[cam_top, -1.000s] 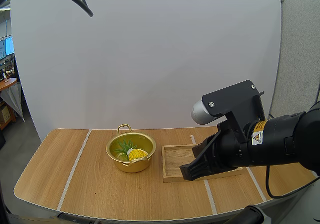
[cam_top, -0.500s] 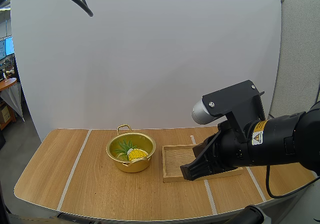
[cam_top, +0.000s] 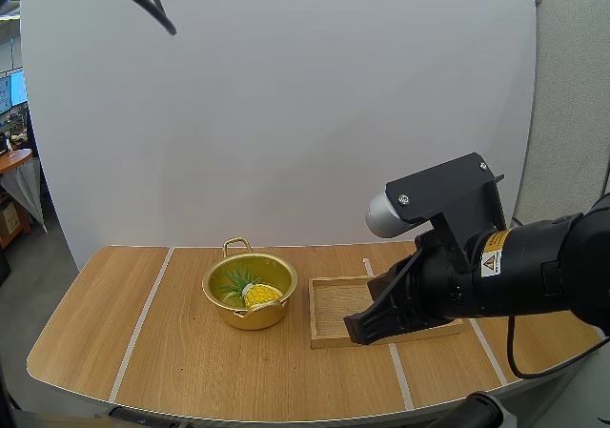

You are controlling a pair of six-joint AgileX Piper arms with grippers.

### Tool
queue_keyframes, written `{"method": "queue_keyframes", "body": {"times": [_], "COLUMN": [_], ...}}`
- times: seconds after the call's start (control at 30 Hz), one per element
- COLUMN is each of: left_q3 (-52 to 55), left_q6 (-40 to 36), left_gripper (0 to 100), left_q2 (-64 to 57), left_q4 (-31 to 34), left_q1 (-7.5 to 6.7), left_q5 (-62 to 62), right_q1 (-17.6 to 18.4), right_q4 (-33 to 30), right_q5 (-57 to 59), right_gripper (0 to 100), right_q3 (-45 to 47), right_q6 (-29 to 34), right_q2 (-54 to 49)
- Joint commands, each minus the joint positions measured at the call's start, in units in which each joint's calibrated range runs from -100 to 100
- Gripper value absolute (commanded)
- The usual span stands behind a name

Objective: Open the pot, put the pineapple inside, and close it

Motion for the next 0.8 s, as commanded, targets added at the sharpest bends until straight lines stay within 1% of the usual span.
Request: {"method": "queue_keyframes", "body": {"times": [0.0, 0.03, 0.1, 0.13, 0.23, 0.4, 0.77], "left_q3": [-0.3, -0.3, -0.3, 0.1, 2.6, 9.2, 27.9], "left_q6": [-0.5, -0.5, -0.5, -0.5, -0.5, -0.5, -0.5], "left_gripper": [0, 0, 0, 0, 0, 0, 0], "left_q2": [-2.9, -2.9, -2.9, -2.7, -2.3, -2.2, -2.2], "left_q4": [1.4, 1.4, 1.4, 1.4, 0.0, -0.5, -0.5], "left_q1": [-0.2, -0.2, -0.2, -0.2, -0.2, -0.2, -0.2], "left_q5": [46.6, 50.0, 61.6, 64.1, 64.1, 64.1, 64.1], "right_q1": [-0.2, -0.2, -0.2, -0.2, -0.2, -0.2, -0.2], "right_q4": [-0.6, -0.6, -0.6, -0.6, -0.6, -0.6, -0.6], "right_q5": [0.0, 0.0, 0.0, 0.0, 0.0, 0.0, 0.0], "right_gripper": [0, 0, 0, 0, 0, 0, 0], "right_q3": [0.2, 0.2, 0.2, 0.2, 0.2, 0.2, 0.2], "right_q6": [-0.1, -0.1, -0.1, -0.1, -0.1, -0.1, -0.1], "right_q2": [-0.6, -0.6, -0.6, -0.6, -0.6, -0.6, -0.6]}}
